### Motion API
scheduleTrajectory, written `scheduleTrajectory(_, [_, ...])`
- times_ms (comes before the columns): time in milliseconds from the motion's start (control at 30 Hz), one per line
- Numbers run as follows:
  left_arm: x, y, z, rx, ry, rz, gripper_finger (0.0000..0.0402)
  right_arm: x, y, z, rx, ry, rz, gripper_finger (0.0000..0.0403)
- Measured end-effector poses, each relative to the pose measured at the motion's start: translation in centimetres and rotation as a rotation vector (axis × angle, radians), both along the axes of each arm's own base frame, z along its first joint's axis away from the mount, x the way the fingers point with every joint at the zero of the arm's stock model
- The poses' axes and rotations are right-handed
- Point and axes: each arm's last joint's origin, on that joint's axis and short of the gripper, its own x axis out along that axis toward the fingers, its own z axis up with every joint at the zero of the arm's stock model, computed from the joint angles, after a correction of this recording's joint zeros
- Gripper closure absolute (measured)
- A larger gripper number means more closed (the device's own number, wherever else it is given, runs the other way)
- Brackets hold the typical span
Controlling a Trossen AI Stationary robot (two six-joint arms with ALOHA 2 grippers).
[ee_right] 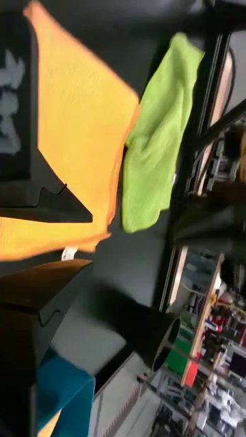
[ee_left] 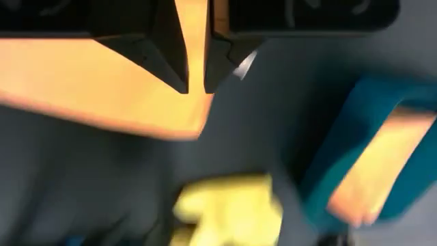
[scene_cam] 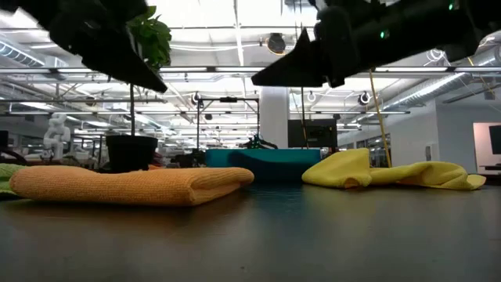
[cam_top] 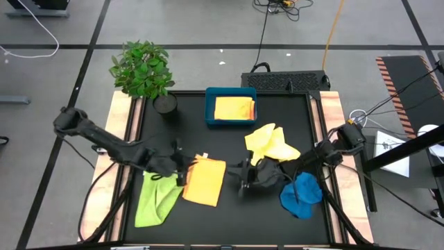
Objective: Fold microfiber towels
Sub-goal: Put the orange microfiber towel into the blue bin
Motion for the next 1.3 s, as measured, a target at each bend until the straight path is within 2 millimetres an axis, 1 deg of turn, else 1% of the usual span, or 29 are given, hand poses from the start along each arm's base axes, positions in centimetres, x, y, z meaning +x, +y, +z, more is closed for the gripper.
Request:
scheduleTrajectory(67, [-0.7,-0.3,-1.5,-0.021,-0.149,-0.046,0.0365,-0.1,-0.5,-0.3,-0.013,0.005,-0.009,0.0312])
scheduleTrajectory(200, [-2.5,0.2,-4.4,-0.051,-0.343,-0.088,0.0378,-0.5,-1.4,-1.0,0.001,0.020,-0.013,0.0312])
scheduleTrajectory(300, [-3.8,1.0,-6.3,-0.041,-0.383,-0.087,0.0384,-0.8,-2.0,-1.6,0.088,0.016,0.068,0.0312])
scheduleTrajectory(400, [-4.2,1.7,-6.9,-0.047,-0.415,-0.061,0.0387,-1.2,-2.6,-1.9,0.119,-0.007,0.132,0.0312])
scheduleTrajectory(533, [-3.7,2.4,-7.0,-0.012,-0.403,-0.028,0.0383,-1.7,-3.5,-1.8,0.070,-0.070,0.127,0.0312])
scheduleTrajectory(633, [-3.5,2.9,-7.2,0.008,-0.381,-0.029,0.0381,-2.0,-4.4,-2.0,0.049,-0.084,0.108,0.0312])
scheduleTrajectory(933, [-3.2,4.2,-7.1,-0.011,-0.397,0.046,0.0398,-2.5,-6.7,-3.1,0.033,-0.017,0.035,0.0312])
scheduleTrajectory(1033, [-2.7,4.4,-6.7,-0.038,-0.420,0.062,0.0398,-2.7,-7.2,-3.4,0.030,0.001,0.019,0.0312])
scheduleTrajectory(1167, [-1.5,3.9,-5.4,-0.072,-0.457,0.002,0.0391,-2.9,-7.4,-3.6,0.029,0.009,0.015,0.0312])
scheduleTrajectory(1300, [0.4,2.8,-4.0,-0.041,-0.399,-0.068,0.0398,-3.3,-7.4,-4.0,0.048,0.020,0.010,0.0312])
